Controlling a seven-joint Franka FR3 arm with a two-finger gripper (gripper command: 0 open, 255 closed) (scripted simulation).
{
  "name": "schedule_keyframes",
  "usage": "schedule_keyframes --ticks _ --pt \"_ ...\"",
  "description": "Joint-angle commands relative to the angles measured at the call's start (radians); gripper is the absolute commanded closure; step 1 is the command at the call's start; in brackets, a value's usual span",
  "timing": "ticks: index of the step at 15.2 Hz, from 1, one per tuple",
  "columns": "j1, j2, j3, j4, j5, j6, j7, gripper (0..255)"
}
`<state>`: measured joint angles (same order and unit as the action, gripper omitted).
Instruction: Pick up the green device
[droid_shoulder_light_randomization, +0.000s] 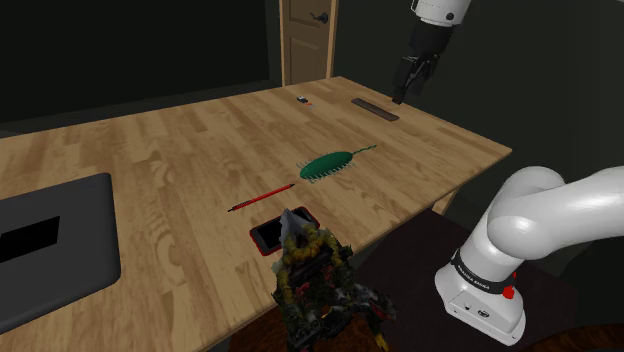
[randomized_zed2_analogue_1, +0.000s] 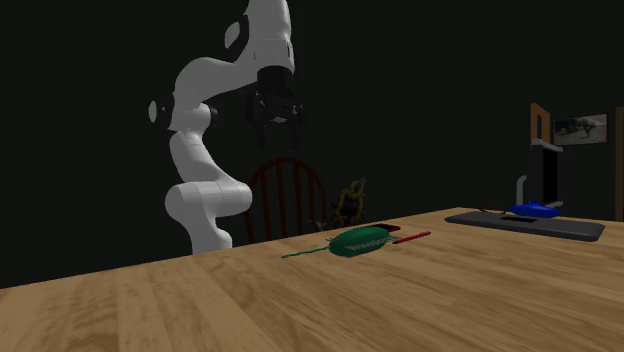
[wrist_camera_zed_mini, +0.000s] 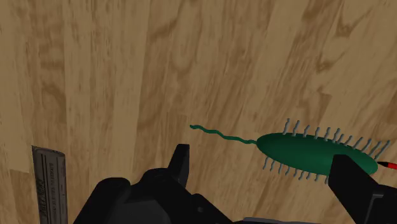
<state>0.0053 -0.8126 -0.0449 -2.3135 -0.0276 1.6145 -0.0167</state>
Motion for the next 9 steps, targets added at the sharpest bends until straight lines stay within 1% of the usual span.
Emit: schedule_keyframes --ticks 1,9 --pt "0.0 0.0 0.0 0.0 0.0 0.0 0.0 0" --pt "0.171 0.215 -0.159 -0.053 -0.049 0.187 -0.517 0"
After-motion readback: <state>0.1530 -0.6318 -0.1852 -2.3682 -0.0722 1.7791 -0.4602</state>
